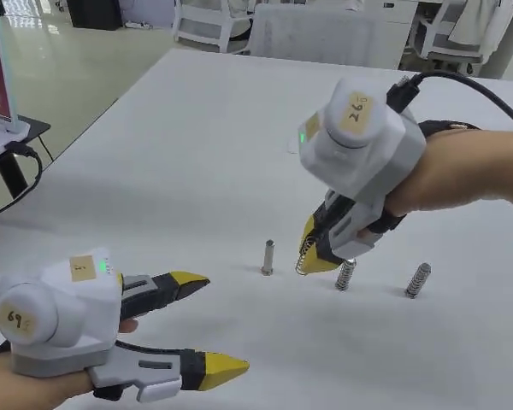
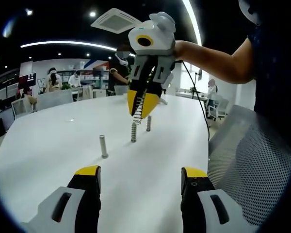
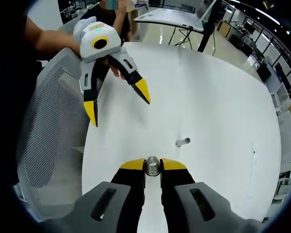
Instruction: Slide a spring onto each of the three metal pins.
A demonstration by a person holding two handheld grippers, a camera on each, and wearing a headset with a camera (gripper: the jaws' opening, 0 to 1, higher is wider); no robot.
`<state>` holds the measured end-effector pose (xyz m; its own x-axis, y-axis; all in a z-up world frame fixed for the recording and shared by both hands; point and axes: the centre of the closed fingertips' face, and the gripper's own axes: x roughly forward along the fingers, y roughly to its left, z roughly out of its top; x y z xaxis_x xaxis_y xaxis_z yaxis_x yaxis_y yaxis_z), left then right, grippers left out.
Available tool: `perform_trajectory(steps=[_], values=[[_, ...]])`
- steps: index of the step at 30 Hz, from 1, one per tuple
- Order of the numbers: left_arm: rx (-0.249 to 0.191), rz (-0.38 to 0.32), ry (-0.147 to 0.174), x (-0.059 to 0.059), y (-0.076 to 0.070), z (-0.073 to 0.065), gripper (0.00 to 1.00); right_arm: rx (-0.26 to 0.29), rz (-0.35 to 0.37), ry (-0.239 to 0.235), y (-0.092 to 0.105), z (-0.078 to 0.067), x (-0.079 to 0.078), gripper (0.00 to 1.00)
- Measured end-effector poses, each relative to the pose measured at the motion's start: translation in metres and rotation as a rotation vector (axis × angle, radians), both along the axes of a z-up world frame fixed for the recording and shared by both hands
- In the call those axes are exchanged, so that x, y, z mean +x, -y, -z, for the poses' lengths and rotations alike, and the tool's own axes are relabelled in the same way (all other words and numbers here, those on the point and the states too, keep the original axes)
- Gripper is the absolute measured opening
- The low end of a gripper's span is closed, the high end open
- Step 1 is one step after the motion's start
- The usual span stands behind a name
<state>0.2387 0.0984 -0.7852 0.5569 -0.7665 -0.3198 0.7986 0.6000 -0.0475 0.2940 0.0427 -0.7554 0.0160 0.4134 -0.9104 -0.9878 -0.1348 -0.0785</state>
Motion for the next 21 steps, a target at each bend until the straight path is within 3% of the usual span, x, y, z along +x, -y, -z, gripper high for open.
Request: perform_trajectory(steps=[7,11,21], values=[[-0.001,-0.010,-0.004,-0.002,-0.001,0.002,0.64,-0.005,0.003,0.017,-0.003,-0.001,0.010,0.09],[0.002,-0.006,-0.010,-0.003,0.000,0.004,0.65,-0.012,0.005,0.034,-0.008,-0.002,0.023,0.09],[0.003,-0.003,-0.008,-0.004,0.002,0.002,0.64,-0.006,0.023,0.034,-0.025,0.000,0.045,0.09]])
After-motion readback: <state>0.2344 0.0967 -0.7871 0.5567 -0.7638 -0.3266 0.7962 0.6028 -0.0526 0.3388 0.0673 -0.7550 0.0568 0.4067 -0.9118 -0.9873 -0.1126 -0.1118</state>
